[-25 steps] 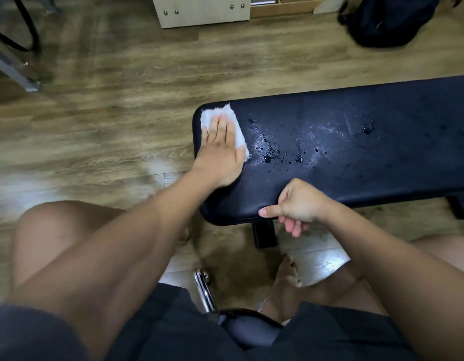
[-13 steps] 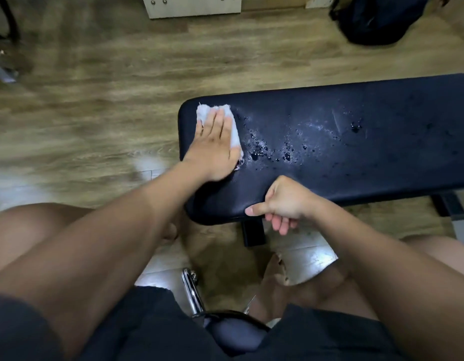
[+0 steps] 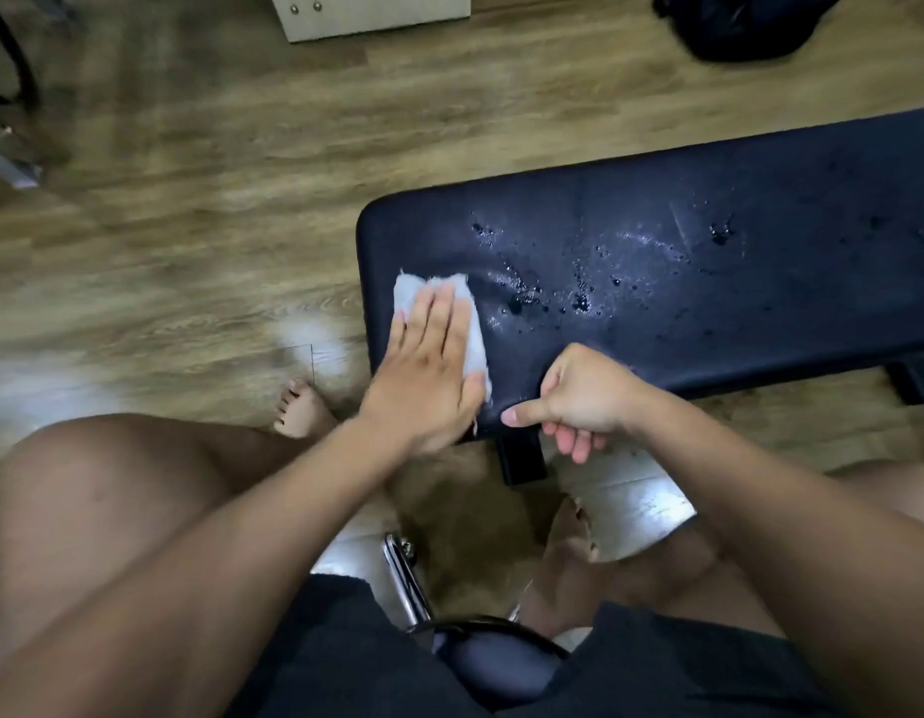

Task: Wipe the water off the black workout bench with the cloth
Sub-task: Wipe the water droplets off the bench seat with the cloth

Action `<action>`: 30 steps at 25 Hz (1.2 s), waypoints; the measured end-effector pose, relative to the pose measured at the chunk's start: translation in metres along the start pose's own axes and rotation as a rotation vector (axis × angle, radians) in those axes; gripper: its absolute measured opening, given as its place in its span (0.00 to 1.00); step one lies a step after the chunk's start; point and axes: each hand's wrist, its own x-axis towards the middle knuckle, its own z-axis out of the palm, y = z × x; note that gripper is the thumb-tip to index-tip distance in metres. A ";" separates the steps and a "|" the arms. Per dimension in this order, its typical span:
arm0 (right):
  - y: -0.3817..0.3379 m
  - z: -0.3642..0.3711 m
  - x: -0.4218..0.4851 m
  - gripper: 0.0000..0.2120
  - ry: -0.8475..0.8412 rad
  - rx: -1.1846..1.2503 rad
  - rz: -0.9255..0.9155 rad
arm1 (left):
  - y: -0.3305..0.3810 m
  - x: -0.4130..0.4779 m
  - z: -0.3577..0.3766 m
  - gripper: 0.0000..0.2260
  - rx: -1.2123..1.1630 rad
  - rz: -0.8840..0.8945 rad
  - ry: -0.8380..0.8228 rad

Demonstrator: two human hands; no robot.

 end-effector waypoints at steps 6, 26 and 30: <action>-0.003 -0.002 -0.006 0.21 -0.010 0.026 0.006 | -0.015 0.118 -0.042 0.33 -0.033 -0.240 -0.079; 0.003 0.013 -0.012 0.20 0.112 0.040 -0.071 | -0.015 0.059 -0.028 0.33 0.017 -0.307 -0.034; 0.006 0.015 -0.010 0.20 0.133 0.029 -0.077 | 0.013 -0.031 0.012 0.34 0.068 -0.067 0.050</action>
